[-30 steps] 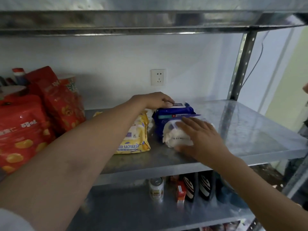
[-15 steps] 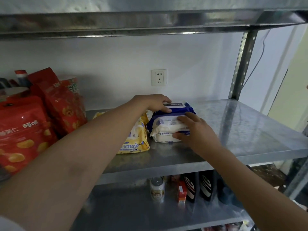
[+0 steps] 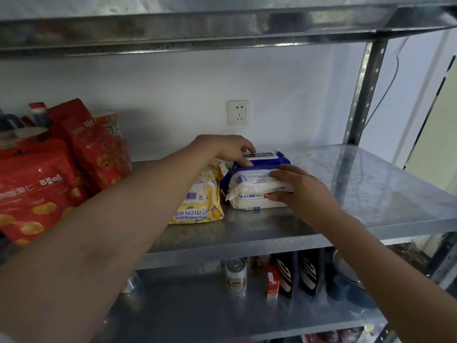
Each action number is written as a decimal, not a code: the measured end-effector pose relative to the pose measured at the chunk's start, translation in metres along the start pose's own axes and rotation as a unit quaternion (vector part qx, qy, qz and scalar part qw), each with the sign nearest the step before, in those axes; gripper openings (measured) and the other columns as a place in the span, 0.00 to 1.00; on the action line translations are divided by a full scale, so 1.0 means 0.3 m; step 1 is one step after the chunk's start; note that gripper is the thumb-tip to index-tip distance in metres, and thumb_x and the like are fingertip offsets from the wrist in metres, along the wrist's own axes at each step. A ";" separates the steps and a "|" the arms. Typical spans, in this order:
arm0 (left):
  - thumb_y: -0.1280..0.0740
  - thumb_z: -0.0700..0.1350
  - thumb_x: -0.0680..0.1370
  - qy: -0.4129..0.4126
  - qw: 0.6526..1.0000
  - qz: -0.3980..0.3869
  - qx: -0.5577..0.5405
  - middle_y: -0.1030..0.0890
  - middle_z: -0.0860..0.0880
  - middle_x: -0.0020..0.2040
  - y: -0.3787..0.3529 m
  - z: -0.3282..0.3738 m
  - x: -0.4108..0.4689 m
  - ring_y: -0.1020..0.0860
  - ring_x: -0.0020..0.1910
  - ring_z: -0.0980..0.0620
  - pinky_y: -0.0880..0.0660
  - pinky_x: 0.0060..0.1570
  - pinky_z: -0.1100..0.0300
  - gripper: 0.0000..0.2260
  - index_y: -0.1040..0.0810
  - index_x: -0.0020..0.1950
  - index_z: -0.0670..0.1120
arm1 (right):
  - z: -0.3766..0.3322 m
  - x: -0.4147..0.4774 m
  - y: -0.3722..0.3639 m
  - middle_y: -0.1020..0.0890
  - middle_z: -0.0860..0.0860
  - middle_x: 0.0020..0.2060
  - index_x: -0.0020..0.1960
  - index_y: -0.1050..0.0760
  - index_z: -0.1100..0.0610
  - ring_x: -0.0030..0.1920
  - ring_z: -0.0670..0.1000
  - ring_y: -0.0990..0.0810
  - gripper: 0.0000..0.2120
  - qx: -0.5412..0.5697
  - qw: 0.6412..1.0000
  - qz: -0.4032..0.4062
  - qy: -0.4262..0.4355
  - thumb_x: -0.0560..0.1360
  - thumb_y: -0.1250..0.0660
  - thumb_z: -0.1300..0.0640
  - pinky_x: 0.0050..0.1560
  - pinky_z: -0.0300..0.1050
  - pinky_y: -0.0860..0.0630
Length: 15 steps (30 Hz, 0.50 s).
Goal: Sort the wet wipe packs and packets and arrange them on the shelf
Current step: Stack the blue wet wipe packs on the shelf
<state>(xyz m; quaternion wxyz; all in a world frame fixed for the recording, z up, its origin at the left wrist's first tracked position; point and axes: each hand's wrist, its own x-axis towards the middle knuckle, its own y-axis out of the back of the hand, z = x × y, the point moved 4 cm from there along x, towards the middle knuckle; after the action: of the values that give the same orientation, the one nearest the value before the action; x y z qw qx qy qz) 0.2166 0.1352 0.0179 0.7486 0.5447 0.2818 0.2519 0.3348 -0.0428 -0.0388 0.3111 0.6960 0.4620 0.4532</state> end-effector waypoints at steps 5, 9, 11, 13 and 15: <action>0.31 0.48 0.79 0.004 1.000 0.013 -0.010 0.30 0.47 0.74 -0.012 0.010 -0.005 0.30 0.69 0.46 0.31 0.67 0.49 0.25 0.32 0.75 0.52 | 0.005 0.005 0.002 0.34 0.44 0.75 0.71 0.29 0.46 0.68 0.52 0.27 0.24 0.001 1.000 -0.007 -0.006 0.77 0.30 0.49 0.66 0.45 0.30; 0.32 0.47 0.79 0.020 0.999 0.035 0.010 0.30 0.47 0.74 -0.015 0.018 -0.014 0.30 0.69 0.46 0.31 0.67 0.49 0.25 0.33 0.76 0.51 | 0.001 0.000 0.006 0.35 0.45 0.76 0.72 0.29 0.46 0.70 0.51 0.28 0.24 0.005 1.000 -0.015 -0.002 0.77 0.31 0.51 0.68 0.46 0.31; 0.33 0.47 0.80 0.025 0.998 0.044 0.025 0.30 0.47 0.74 -0.023 0.024 -0.020 0.30 0.69 0.46 0.32 0.68 0.48 0.25 0.33 0.76 0.51 | 0.001 -0.006 0.008 0.35 0.45 0.76 0.73 0.30 0.47 0.70 0.52 0.29 0.24 0.003 1.000 -0.022 -0.001 0.78 0.31 0.52 0.68 0.47 0.31; 0.35 0.48 0.81 0.027 0.998 0.046 0.038 0.31 0.47 0.74 -0.035 0.034 -0.031 0.30 0.69 0.46 0.33 0.68 0.49 0.24 0.34 0.77 0.51 | -0.003 -0.008 0.008 0.36 0.46 0.76 0.73 0.30 0.48 0.71 0.52 0.29 0.24 -0.003 1.000 -0.025 -0.001 0.78 0.32 0.52 0.69 0.48 0.31; 0.36 0.49 0.81 0.029 0.997 0.061 0.040 0.32 0.47 0.75 -0.040 0.046 -0.049 0.31 0.70 0.46 0.34 0.68 0.52 0.24 0.35 0.77 0.50 | -0.008 -0.006 0.011 0.36 0.46 0.77 0.73 0.30 0.48 0.71 0.52 0.30 0.24 -0.002 1.000 -0.030 -0.001 0.78 0.32 0.52 0.69 0.48 0.32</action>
<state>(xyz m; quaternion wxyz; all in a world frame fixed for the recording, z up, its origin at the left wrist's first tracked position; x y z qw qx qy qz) 0.2166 0.1125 0.0121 0.7012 0.5828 0.2794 0.3009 0.3333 -0.0457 -0.0357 0.3267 0.6815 0.4814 0.4438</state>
